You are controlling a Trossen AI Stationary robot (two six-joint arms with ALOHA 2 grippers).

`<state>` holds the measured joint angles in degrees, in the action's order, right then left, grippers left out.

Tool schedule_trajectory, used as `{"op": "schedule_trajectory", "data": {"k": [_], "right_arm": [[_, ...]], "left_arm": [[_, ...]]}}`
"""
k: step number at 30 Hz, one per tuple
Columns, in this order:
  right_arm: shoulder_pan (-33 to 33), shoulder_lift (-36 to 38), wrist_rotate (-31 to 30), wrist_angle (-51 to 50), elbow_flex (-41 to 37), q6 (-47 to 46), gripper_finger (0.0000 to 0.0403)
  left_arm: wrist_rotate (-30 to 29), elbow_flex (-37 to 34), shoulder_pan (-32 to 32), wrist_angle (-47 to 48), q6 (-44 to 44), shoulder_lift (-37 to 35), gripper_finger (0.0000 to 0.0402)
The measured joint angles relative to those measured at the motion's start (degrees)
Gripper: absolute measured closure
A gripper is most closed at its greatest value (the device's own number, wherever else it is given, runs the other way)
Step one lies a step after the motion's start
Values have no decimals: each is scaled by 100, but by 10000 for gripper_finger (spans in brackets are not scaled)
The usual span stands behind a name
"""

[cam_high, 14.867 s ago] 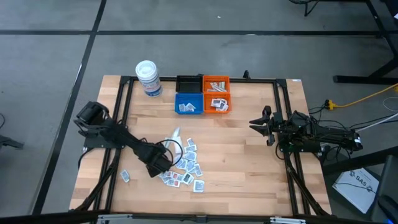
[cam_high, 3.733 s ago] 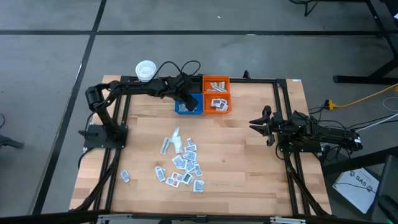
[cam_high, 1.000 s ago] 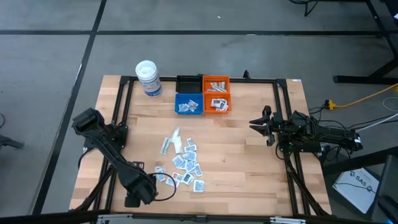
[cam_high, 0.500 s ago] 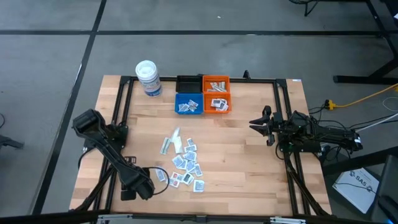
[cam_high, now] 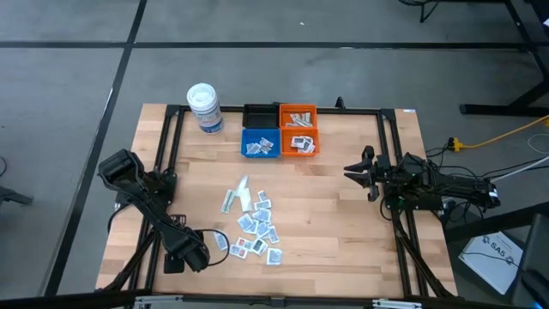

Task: Pick & Place First Aid Supplies
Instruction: Put the ointment pack into the blue bin

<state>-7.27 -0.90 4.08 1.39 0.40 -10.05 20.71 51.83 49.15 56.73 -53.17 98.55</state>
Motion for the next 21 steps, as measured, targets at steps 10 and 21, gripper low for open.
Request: {"op": "schedule_trajectory", "data": {"k": [10,21], "right_arm": [[-2,2,0,0,0,-2,303],[-2,0,0,0,2,-1,303]], "left_arm": [[-194,-478,-24,-605,-118,-42,141],[-636,-498,-118,-791,-255,-338,313]]}}
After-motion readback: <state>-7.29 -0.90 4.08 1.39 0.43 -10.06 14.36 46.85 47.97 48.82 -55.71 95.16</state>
